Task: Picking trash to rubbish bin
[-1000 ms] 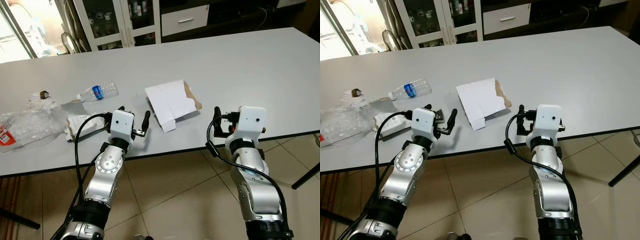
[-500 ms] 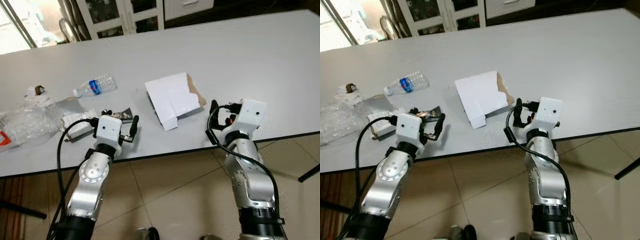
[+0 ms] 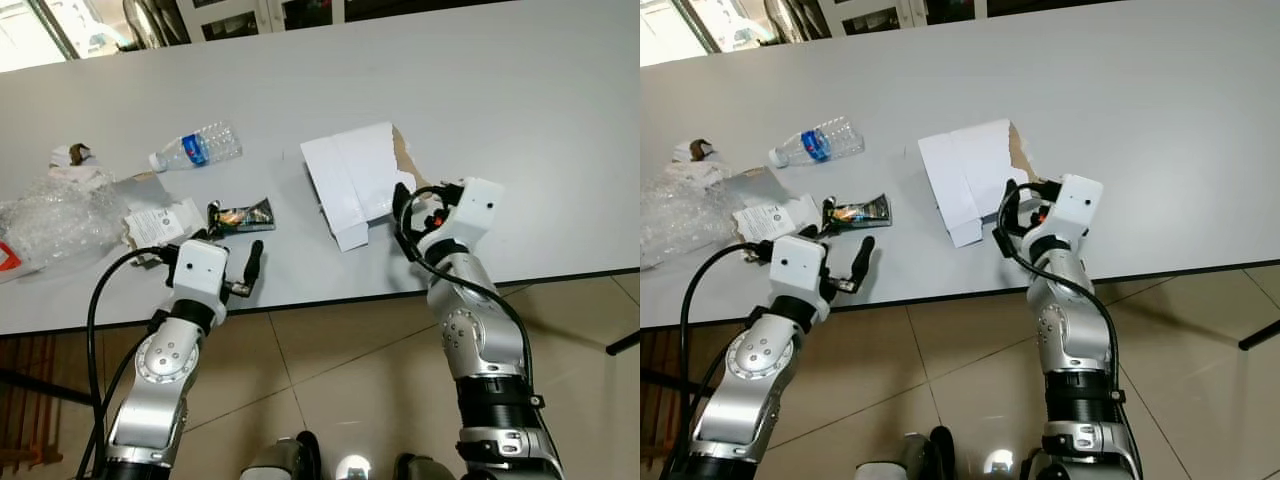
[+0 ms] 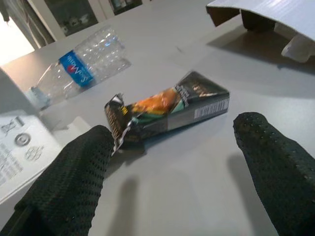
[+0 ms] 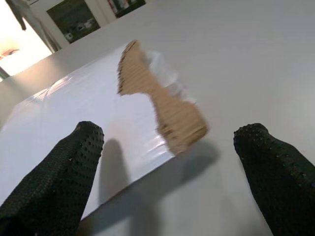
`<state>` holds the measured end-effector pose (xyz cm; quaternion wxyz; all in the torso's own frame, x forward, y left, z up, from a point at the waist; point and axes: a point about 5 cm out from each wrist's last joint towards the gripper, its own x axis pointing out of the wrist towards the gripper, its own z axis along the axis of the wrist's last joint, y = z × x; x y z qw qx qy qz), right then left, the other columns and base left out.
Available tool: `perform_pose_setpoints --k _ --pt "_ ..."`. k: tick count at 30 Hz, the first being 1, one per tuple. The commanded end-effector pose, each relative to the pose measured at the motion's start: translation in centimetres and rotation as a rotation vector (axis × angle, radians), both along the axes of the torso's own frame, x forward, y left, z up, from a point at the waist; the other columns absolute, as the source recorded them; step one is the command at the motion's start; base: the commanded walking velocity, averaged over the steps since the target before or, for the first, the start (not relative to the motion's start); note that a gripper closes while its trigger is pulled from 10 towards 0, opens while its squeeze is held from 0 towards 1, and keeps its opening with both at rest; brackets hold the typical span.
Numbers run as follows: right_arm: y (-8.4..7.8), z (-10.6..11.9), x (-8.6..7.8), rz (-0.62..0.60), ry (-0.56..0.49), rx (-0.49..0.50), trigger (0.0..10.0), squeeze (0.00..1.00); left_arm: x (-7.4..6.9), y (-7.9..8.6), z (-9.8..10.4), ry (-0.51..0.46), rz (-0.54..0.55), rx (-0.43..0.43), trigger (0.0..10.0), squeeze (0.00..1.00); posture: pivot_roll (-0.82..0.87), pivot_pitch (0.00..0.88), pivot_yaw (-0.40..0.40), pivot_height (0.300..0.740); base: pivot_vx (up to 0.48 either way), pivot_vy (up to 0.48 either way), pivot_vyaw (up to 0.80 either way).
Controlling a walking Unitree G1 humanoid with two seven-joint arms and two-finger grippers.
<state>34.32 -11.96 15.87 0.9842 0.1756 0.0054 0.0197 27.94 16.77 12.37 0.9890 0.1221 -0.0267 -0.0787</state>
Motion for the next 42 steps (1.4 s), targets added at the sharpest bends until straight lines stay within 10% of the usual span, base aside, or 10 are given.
perform_pose_setpoints --k 1,42 --pt "0.3 0.1 0.1 0.019 -0.010 0.024 10.0 0.00 -0.4 0.7 0.1 0.006 0.029 0.014 10.0 0.00 0.16 0.229 0.115 0.740 0.000 0.000 0.00" --pt "4.1 1.0 2.0 0.218 -0.097 0.199 10.0 0.00 -2.1 1.5 0.6 0.042 0.058 0.048 10.0 0.00 0.21 0.269 0.120 0.740 0.000 0.000 0.00"
